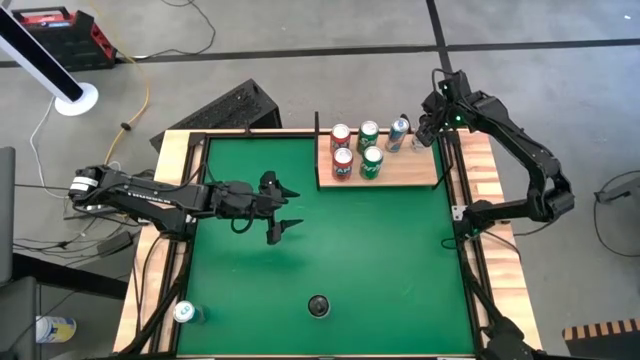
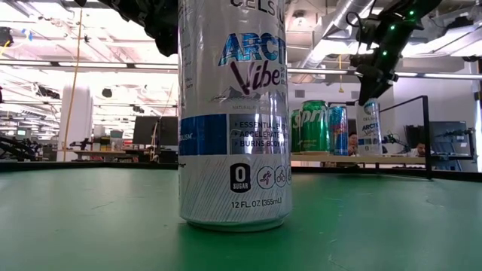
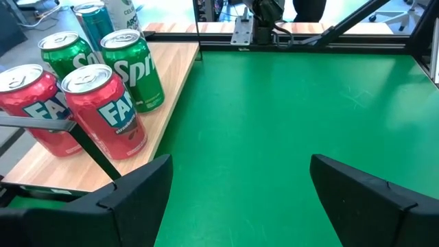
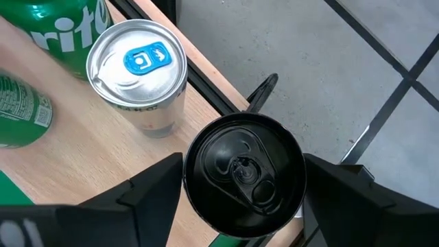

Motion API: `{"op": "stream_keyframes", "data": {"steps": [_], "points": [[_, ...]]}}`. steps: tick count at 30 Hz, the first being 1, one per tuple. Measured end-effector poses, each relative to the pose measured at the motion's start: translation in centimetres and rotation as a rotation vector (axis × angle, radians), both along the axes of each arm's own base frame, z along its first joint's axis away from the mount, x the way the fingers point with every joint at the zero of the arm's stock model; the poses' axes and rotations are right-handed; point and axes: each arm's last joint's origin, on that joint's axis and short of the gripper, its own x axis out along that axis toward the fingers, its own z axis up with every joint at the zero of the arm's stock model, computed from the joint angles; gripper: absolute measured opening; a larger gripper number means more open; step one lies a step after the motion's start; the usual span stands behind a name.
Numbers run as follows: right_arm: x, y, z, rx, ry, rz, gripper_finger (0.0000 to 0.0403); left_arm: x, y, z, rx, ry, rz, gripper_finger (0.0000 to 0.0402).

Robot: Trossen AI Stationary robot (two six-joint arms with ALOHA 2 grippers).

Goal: Place canned beverage on shelf
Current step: Put the top white-blue soda can on the shelf, then put the blue soda can on the shelf aligned with the other blue soda can

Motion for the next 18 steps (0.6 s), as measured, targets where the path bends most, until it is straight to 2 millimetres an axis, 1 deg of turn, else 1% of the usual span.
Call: {"op": "stream_keyframes", "data": {"steps": [5,14,18], "points": [[0.02,-0.04,0.09,-0.011,-0.002,0.004,0.0322,0.00,0.00,0.00,0.000,0.000,0.000,0.0329],[0.02,-0.05,0.14,-0.024,0.010,0.025,0.0322,-0.01,0.00,-0.02,0.011,0.004,-0.004,0.0329],[0.04,-0.09,0.52,-0.044,0.006,0.032,0.0322,-0.01,0.00,-0.02,0.015,0.005,-0.005,0.0329]]}}
